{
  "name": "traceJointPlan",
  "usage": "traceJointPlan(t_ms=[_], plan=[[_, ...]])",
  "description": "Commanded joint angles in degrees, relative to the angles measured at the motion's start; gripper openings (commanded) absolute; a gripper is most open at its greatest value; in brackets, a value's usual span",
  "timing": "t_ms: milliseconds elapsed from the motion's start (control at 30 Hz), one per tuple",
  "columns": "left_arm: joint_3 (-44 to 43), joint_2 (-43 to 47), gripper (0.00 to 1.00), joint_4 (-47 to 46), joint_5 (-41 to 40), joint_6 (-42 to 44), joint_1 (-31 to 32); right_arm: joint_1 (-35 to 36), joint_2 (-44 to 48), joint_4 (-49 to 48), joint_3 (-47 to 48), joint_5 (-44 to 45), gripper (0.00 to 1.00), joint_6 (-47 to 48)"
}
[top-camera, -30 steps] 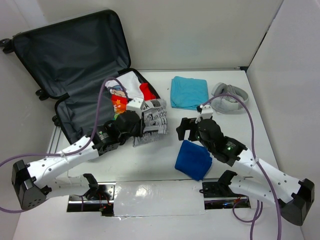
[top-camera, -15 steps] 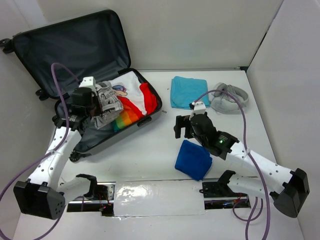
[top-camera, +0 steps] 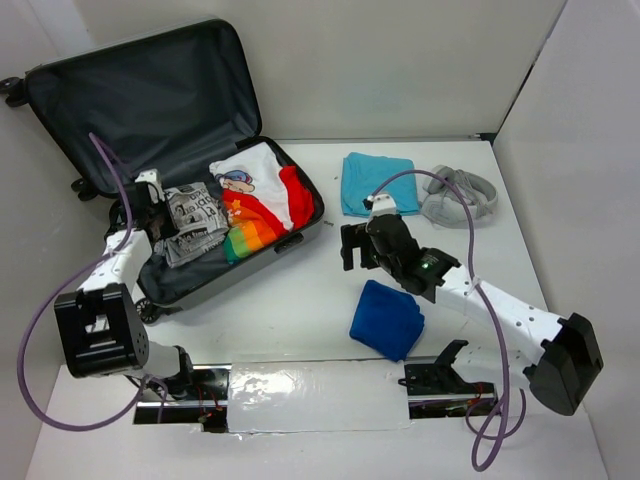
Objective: Pack the luggage
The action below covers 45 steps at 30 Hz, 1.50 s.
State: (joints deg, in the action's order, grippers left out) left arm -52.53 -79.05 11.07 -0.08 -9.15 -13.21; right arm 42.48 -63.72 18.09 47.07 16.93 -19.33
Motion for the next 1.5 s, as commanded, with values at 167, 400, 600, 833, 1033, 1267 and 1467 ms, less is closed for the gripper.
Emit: traceJointPlan(t_ms=[167, 400, 600, 833, 1033, 1267, 1467], plan=[[-5.73, -6.90, 0.00, -5.65, -5.10, 0.28, -3.04, -0.82, -3.42, -2.27, 4.79, -0.76, 0.99, 1.40], [-11.27, -12.44, 0.00, -0.45, -8.17, -3.24, -4.81, -0.82, -5.79, -2.88, 5.40, -1.37, 0.99, 1.40], [-16.19, -16.04, 0.10, 5.62, -11.17, -6.59, -5.42, -0.82, -5.80, -3.40, 5.40, -1.37, 0.99, 0.88], [-16.20, -11.93, 0.51, 7.64, -9.77, -9.39, -5.42, -0.82, -6.93, -3.41, 5.93, -2.60, 0.99, 0.88], [-17.52, -7.70, 1.00, 10.81, -13.27, -12.29, -5.42, -0.82, -6.41, -3.94, 5.93, -3.22, 0.99, 1.40], [-20.15, -6.47, 1.00, 14.42, -11.97, -14.85, -5.42, -0.82, -5.36, -3.94, 6.46, -1.38, 0.99, 1.40], [-19.02, -7.78, 1.00, 11.96, -7.75, -14.85, -4.89, -1.43, -7.47, -3.94, 8.21, 1.62, 1.00, -0.18]])
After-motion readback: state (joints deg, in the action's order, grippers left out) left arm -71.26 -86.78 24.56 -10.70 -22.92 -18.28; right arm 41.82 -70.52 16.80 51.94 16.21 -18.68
